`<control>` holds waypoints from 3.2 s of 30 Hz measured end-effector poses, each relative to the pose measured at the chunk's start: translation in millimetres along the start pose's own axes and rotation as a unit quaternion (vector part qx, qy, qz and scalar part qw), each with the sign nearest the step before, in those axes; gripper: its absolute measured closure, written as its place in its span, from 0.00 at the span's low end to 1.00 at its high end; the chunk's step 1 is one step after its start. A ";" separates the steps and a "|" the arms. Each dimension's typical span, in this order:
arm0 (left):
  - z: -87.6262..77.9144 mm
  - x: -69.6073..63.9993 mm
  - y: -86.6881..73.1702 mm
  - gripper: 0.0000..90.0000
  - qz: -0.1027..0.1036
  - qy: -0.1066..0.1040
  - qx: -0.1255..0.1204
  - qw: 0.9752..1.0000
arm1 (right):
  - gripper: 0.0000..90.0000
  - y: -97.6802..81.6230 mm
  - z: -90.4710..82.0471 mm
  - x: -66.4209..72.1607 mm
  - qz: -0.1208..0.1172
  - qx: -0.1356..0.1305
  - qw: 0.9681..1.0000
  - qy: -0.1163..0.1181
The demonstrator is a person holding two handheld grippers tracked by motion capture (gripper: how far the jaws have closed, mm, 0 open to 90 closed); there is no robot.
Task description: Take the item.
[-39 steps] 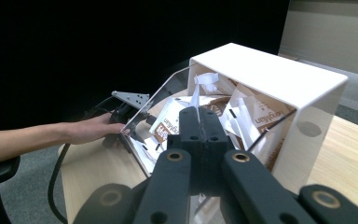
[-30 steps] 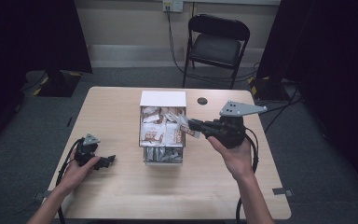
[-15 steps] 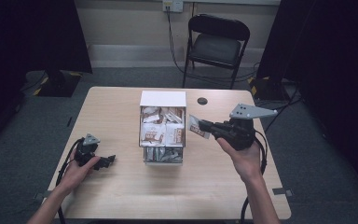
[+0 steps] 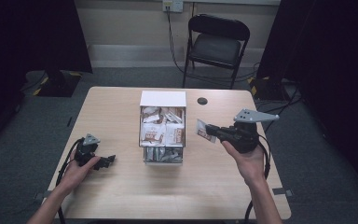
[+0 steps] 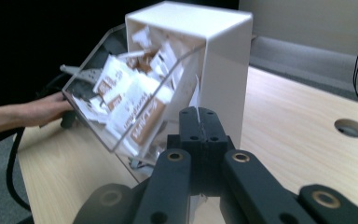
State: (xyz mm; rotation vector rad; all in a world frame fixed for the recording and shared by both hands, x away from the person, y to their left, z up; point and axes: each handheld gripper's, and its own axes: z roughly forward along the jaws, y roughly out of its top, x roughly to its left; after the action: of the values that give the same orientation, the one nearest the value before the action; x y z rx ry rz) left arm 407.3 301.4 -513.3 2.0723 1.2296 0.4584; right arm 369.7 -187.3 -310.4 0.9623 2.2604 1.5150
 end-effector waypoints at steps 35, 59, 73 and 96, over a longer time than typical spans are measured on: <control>-0.1 0.0 0.1 0.00 0.000 0.000 0.001 1.000 | 1.00 -50.2 26.5 -33.1 0.030 0.033 0.999 -0.014; -0.2 0.2 0.1 0.00 0.002 0.000 0.002 1.000 | 1.00 -80.4 58.4 -48.1 0.052 0.085 0.995 -0.026; -0.1 0.0 0.1 0.00 0.000 0.000 0.001 1.000 | 1.00 -94.9 82.0 -55.8 0.059 0.110 0.992 -0.023; -0.4 0.0 0.0 0.00 0.001 0.001 0.002 1.000 | 1.00 -112.0 128.6 -66.0 0.063 0.147 0.987 -0.021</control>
State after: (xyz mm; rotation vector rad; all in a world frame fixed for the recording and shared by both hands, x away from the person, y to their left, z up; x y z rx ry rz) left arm 407.0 301.6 -513.1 2.0771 1.2300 0.4594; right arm 446.2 -163.6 -474.9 1.2256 2.4794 1.2137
